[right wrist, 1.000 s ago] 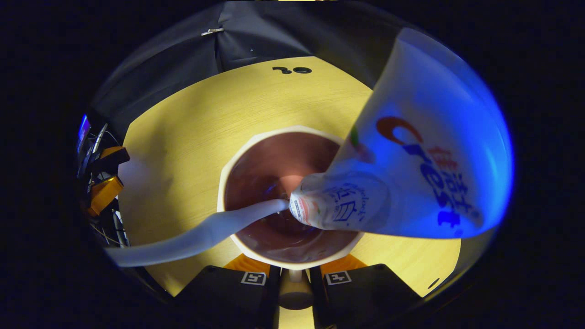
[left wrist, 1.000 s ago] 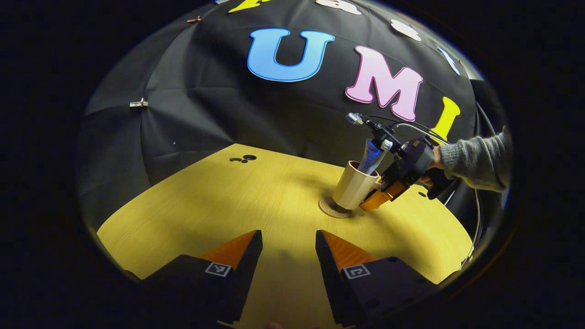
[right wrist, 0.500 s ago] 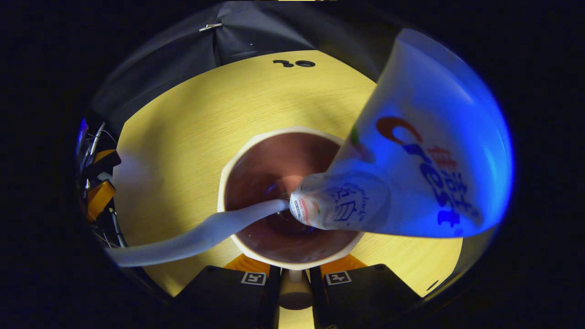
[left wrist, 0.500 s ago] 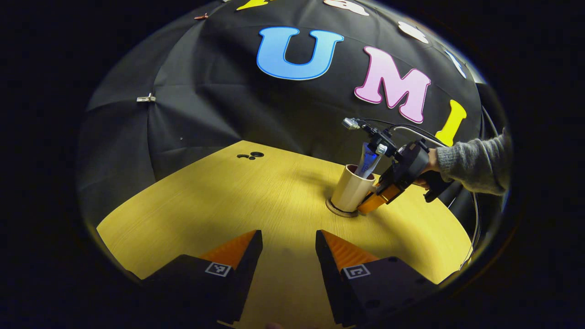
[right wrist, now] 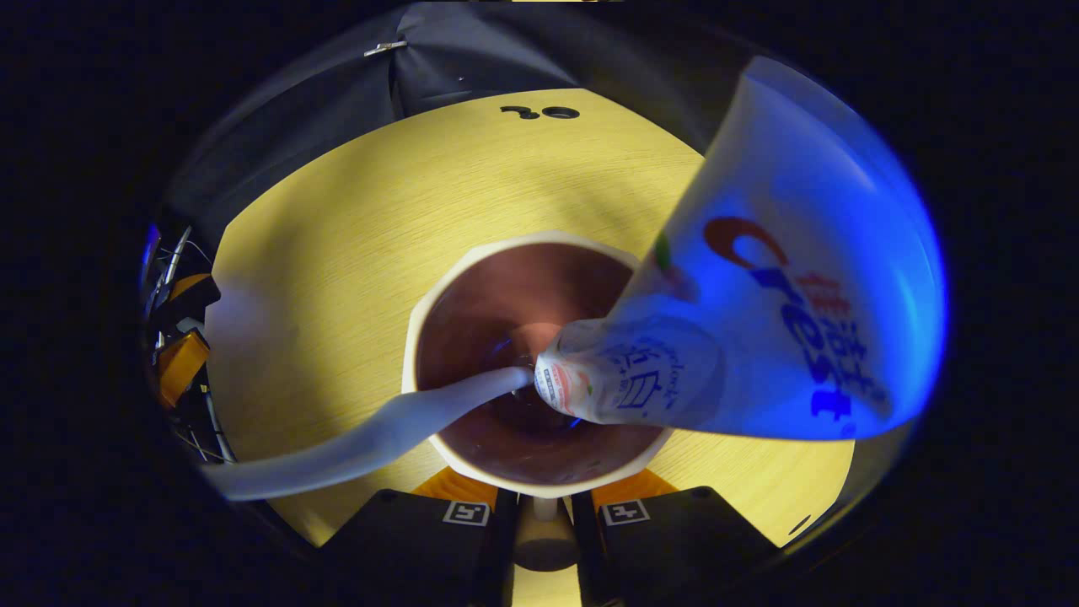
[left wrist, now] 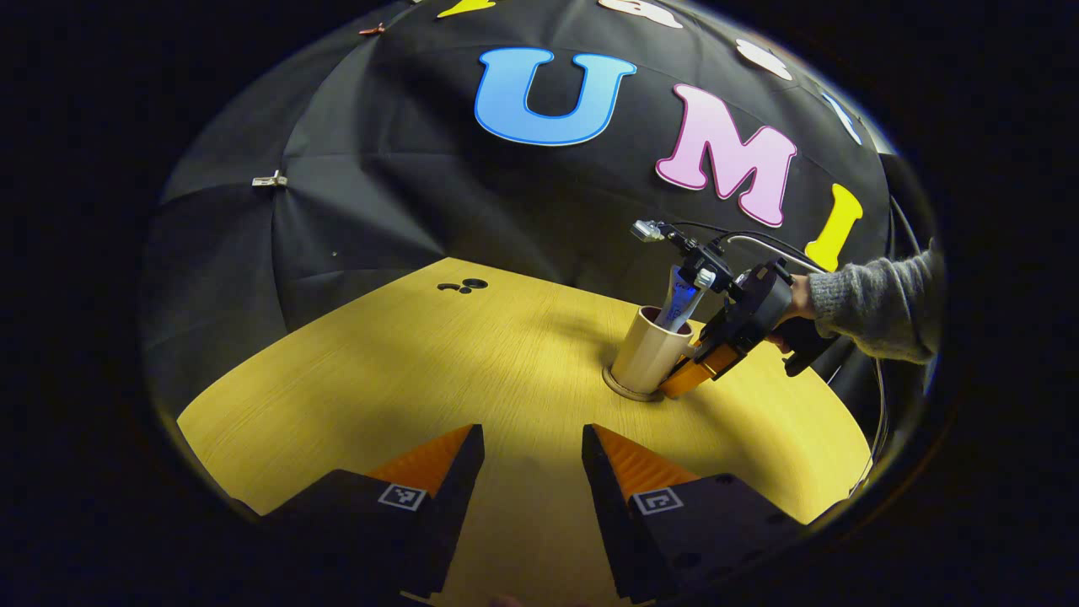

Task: Put the toothbrush and toothpaste on the desktop into the cup, then pick up the cup and place it on the coaster on the desktop.

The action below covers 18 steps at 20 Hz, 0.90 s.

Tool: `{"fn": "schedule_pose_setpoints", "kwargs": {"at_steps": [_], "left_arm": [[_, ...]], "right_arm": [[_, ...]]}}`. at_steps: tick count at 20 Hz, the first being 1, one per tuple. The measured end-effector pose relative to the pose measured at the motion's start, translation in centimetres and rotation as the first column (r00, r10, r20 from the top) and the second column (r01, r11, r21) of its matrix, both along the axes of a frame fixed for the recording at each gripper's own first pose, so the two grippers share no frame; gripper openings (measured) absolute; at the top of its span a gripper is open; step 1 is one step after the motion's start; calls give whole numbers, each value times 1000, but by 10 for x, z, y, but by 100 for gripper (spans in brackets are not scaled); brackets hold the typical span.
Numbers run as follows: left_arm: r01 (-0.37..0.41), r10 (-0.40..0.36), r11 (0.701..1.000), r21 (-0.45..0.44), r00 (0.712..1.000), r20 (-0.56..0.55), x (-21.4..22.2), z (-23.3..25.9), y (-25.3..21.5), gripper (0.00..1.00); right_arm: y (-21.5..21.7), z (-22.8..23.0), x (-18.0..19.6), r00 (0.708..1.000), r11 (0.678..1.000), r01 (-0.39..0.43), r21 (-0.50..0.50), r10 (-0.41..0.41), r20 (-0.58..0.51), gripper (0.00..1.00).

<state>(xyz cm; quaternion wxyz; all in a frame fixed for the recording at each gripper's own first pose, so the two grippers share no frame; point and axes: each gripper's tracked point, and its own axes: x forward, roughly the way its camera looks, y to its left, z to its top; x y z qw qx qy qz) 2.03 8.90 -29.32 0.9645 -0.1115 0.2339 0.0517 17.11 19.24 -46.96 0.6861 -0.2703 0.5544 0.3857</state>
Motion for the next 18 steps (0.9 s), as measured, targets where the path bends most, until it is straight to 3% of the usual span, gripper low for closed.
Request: {"fn": "schedule_pose_setpoints", "kwargs": {"at_steps": [1,5,9,10,11,18], "left_arm": [[2,-2,1000,0,1000,1,0,0,-1,74],[9,-9,1000,9,1000,4,-1,3,1,74],[22,-22,1000,14,1000,6,-1,12,-6,74],[27,-27,999,20,1000,5,0,15,-8,74],[32,-32,999,27,999,3,0,18,-11,74],[87,-87,994,73,996,4,1,56,-46,74]], "right_arm": [[0,2,1,1000,1000,3,1,-3,1,33],[-1,13,4,1000,999,23,25,-23,17,38],[-8,32,8,997,998,41,52,-44,56,51],[-10,39,9,996,997,50,63,-54,65,61],[-13,46,9,995,995,65,72,-71,74,64],[-61,130,-8,967,968,185,167,-210,146,67]]}}
